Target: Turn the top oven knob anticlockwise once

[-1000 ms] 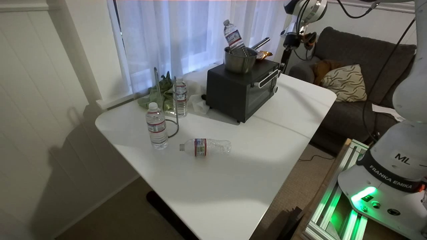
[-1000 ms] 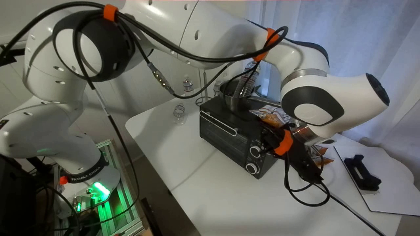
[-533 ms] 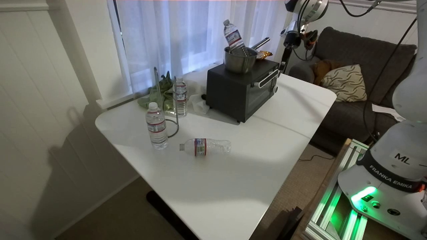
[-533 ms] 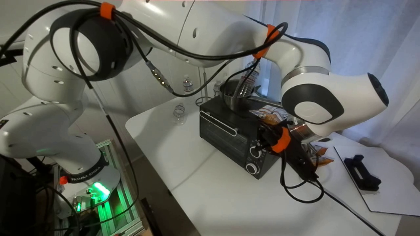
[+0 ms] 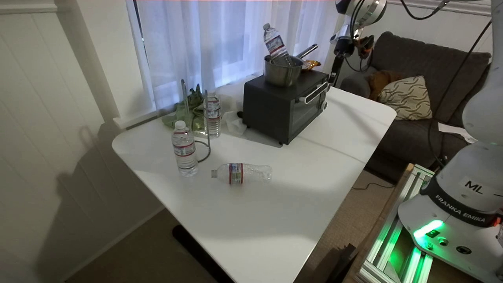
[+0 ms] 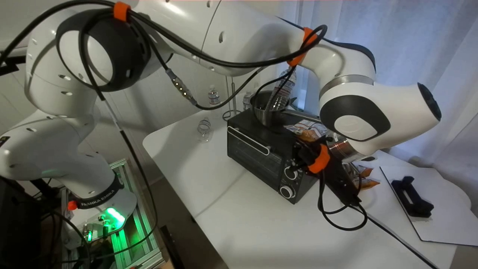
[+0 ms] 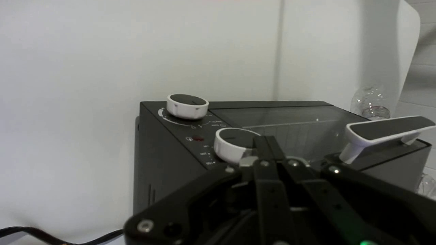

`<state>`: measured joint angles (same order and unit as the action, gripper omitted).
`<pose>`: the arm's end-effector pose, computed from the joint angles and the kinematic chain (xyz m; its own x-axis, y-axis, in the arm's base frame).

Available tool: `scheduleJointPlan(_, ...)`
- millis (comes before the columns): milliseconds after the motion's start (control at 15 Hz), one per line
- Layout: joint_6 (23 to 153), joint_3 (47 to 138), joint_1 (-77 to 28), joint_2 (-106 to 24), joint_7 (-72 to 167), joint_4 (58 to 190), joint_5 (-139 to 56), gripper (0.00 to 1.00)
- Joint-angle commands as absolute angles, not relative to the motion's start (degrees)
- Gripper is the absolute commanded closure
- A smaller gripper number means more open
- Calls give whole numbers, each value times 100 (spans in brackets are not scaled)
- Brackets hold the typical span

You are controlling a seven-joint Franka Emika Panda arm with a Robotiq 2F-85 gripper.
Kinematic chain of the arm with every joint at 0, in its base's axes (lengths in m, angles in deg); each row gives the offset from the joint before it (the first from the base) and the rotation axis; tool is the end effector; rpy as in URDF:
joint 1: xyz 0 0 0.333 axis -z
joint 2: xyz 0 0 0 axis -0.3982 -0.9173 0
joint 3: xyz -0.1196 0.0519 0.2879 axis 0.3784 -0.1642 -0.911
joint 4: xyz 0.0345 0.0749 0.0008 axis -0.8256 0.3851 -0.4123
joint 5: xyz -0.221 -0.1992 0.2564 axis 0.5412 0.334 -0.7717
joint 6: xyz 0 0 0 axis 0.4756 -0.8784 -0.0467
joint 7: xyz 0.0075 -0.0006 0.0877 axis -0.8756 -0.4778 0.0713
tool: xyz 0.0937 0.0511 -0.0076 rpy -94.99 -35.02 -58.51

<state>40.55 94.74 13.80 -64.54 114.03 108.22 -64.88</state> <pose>0.5242 -0.4234 0.2897 0.9667 0.2553 -0.0180 0.2037 -0.8101 -0.5498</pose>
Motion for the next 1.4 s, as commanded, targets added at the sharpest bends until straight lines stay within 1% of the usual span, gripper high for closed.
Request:
scheduleJointPlan(0,4186,9378,1346,-6270,11302,11269,-6778,100)
scheduleJointPlan(733,4421,9399,1277,-6059,11270,11728,-6979,100)
scheduleJointPlan(1333,4754,9736,1255,-5037,11200,12307,-6734,100)
